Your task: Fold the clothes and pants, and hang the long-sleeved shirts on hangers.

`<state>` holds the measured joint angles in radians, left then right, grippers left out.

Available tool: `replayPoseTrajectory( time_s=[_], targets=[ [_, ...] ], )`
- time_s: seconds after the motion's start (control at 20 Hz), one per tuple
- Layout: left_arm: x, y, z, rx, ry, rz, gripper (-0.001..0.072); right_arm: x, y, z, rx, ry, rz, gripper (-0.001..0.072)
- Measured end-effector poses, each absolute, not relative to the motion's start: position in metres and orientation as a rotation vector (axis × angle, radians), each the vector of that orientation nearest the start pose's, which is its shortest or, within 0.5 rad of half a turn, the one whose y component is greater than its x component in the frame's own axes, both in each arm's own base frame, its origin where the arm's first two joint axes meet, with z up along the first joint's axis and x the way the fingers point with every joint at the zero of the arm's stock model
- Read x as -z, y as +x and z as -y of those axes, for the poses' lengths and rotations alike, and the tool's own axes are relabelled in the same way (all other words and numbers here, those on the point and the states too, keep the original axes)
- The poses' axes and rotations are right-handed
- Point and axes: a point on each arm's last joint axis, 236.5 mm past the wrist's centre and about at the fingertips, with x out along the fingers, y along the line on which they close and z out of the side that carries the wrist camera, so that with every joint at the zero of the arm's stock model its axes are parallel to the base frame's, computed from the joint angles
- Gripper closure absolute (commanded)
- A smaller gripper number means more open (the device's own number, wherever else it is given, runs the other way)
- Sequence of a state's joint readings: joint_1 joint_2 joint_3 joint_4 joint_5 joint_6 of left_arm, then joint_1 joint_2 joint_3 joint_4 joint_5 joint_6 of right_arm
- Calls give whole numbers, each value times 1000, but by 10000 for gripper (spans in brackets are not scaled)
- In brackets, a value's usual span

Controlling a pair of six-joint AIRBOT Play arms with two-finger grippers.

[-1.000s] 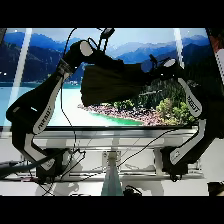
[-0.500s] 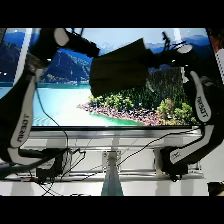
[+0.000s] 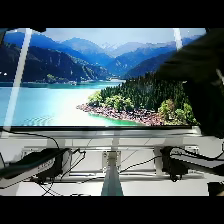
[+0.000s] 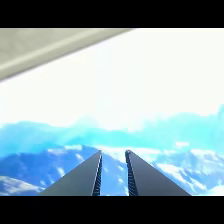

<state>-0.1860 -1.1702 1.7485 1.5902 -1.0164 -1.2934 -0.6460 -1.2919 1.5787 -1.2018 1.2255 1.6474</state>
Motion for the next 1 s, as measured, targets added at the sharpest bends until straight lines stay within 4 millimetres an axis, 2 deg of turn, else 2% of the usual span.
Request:
replayPoseTrajectory(
  time_s=[0.05,0.15,0.2,0.25,0.3,0.35,0.45,0.5,0.55,0.6,0.65,0.7,0.8,0.9,1.0],
  targets=[
    [-335,442,78,223,327,-396,530,-173,371,227,471,647,-808,686],
    [-342,437,74,215,326,-381,530,-164,314,261,657,712,-872,671],
    [-345,435,73,211,327,-375,529,-159,290,271,730,750,-900,469],
    [-346,434,72,210,327,-372,530,-154,268,280,804,802,-917,120],
    [-347,433,72,209,326,-370,529,-149,248,289,885,849,-924,25],
    [-348,433,71,207,327,-368,530,-143,234,293,940,899,-929,22],
    [-349,432,71,206,328,-366,529,-134,216,297,1019,971,-931,25],
    [-349,432,71,205,327,-365,530,-130,212,299,1038,991,-928,98],
    [-350,432,71,205,327,-364,530,-128,211,300,1049,1004,-920,364],
    [-350,431,70,204,328,-364,529,-127,209,303,1063,1006,-914,561],
    [-350,431,70,204,327,-363,529,-125,208,305,1070,1001,-913,643],
    [-350,431,70,204,327,-363,529,-126,211,305,1064,991,-907,685],
    [-350,431,70,204,328,-364,530,-126,225,301,1016,932,-916,686],
    [-350,431,70,204,327,-363,530,-128,253,286,924,842,-938,685],
    [-350,431,70,204,327,-363,530,-131,290,260,799,731,-961,685]
  ],
)
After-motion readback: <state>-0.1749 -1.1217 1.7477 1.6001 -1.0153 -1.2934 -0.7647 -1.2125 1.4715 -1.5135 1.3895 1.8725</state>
